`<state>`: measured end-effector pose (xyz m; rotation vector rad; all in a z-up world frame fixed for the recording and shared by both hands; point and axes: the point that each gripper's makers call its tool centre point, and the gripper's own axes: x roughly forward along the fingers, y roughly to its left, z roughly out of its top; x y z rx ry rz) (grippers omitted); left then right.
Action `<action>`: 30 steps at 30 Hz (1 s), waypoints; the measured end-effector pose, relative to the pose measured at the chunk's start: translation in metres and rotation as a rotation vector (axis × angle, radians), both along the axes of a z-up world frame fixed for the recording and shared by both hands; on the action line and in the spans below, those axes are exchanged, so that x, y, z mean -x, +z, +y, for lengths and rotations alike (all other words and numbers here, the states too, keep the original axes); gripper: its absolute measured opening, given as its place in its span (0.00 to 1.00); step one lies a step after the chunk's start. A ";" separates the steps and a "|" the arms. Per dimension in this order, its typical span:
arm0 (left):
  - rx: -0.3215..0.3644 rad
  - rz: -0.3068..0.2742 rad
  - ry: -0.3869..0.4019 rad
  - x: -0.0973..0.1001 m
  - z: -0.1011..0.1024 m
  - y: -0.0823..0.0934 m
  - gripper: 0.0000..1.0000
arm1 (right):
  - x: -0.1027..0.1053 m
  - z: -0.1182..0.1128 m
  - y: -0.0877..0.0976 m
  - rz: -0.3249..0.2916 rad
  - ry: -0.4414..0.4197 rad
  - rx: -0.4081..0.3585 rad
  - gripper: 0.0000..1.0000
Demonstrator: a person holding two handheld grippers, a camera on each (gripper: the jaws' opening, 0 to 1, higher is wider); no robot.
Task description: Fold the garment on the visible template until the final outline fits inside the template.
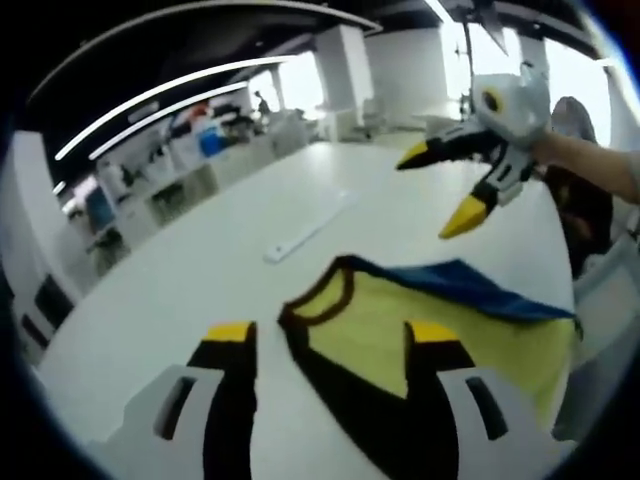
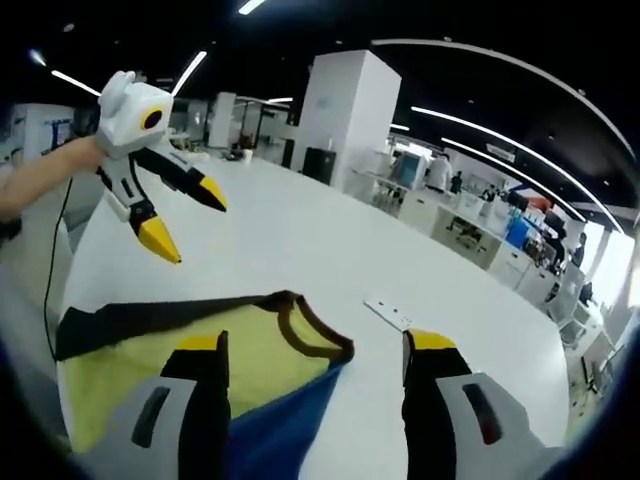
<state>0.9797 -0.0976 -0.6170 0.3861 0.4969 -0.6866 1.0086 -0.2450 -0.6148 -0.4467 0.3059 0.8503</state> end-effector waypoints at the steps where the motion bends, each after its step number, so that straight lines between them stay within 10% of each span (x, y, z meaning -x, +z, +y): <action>1: 0.001 -0.004 -0.001 0.002 0.000 0.002 0.58 | 0.003 -0.001 0.001 0.000 0.002 -0.001 0.72; 30: 0.025 0.034 -0.026 0.081 -0.001 0.018 0.82 | 0.081 -0.019 0.011 0.056 -0.013 -0.019 1.00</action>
